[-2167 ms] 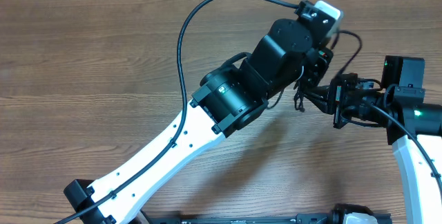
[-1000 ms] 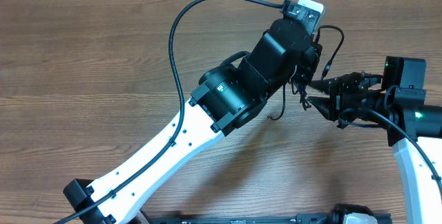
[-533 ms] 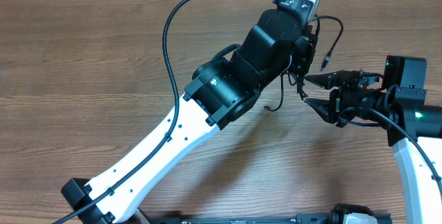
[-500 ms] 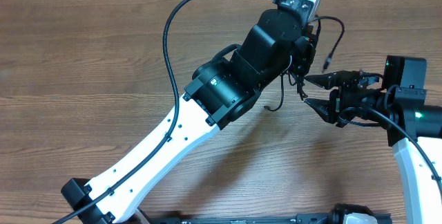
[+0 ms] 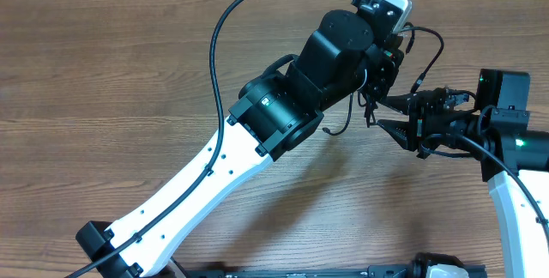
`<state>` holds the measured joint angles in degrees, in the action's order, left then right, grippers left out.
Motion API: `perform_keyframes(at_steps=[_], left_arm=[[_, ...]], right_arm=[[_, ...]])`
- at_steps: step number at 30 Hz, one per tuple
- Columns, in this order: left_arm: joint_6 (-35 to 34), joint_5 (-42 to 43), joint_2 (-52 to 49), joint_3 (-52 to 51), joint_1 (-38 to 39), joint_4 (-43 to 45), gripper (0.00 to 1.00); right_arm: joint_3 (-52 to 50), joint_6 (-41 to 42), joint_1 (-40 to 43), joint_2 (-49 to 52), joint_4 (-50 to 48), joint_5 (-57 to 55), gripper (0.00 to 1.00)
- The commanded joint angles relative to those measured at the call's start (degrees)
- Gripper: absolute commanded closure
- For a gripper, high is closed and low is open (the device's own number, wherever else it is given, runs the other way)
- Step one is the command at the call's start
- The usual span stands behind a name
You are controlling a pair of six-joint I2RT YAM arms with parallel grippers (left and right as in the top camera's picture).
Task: Untangle cables
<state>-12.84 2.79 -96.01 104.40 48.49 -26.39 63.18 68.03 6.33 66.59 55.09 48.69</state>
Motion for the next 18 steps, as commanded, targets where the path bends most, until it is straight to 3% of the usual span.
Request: perform_keyframes(at_steps=[1,9,18], left_arm=[[3.98,4.87,2.27,0.76,-0.39,1.6,0.96],[4.28,11.72,2.27,0.76,-0.52,4.2,0.96],[1.6,11.21,2.27,0.76,-0.52,4.44,0.96]], right_arm=[[1.07,-1.07,-0.22,-1.01,-0.2,0.44,0.6],[1.07,-1.05,-0.22,-1.01,-0.33,0.48,0.74],[1.07,-0.39,-0.22,-0.98,-0.33,1.09,0.77]])
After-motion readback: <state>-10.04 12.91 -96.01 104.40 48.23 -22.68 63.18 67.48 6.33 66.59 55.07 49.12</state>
